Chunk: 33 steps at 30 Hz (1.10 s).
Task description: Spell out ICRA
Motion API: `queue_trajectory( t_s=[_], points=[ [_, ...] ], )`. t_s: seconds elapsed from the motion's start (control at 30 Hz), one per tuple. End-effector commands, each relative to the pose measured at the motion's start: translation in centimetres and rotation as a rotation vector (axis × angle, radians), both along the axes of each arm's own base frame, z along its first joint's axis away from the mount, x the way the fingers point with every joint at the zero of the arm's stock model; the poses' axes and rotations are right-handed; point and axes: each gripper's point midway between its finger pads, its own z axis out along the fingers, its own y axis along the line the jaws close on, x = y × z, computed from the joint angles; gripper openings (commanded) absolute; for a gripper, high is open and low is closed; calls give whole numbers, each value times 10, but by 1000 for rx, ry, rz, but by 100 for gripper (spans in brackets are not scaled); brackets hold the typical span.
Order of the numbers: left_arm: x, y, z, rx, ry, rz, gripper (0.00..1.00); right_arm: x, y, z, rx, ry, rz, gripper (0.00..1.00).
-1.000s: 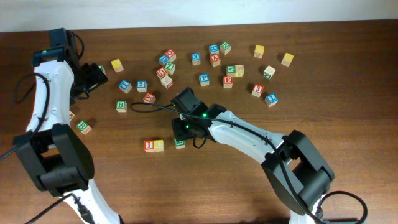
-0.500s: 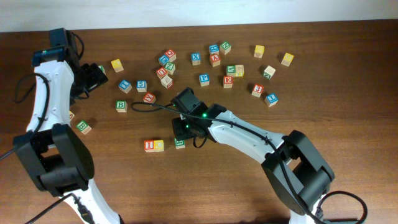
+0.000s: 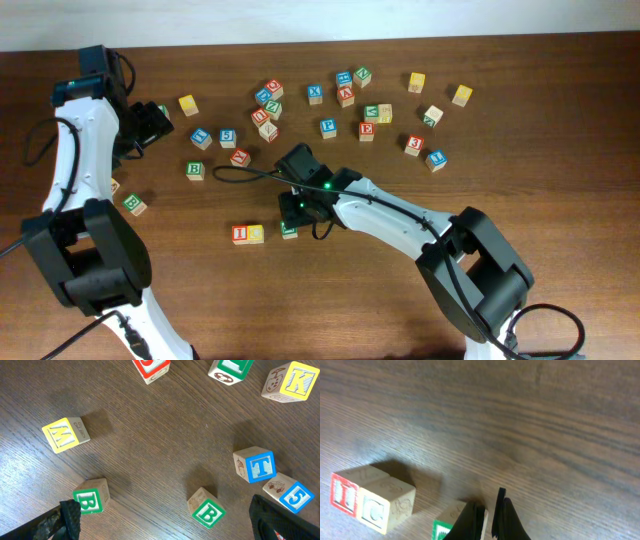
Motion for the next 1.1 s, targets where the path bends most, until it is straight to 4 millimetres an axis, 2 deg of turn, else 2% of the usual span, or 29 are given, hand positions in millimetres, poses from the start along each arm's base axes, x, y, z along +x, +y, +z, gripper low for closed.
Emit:
queue_trajectory(
  t_s=[0.0, 0.43, 0.6, 0.7, 0.77, 0.83, 1.07],
  points=[
    [1, 4, 0, -2, -1, 5, 99, -9, -4, -10, -36, 26, 9, 4],
    [1, 4, 0, -2, -1, 5, 99, -25, -19, -17, -100, 94, 10, 4],
    [1, 4, 0, -2, -1, 5, 99, 2, -18, -12, -98, -20, -30, 5],
    [1, 3, 0, -2, -1, 5, 99, 11, -3, -4, -27, -55, -21, 5],
    [1, 4, 0, -2, -1, 5, 99, 4, 9, -2, 31, -20, 11, 5],
    [1, 4, 0, -2, -1, 5, 99, -5, 9, -3, 41, 19, 26, 5],
    [1, 4, 0, -2, -1, 5, 99, -41, -24, -20, -103, 180, 22, 4]
  ],
)
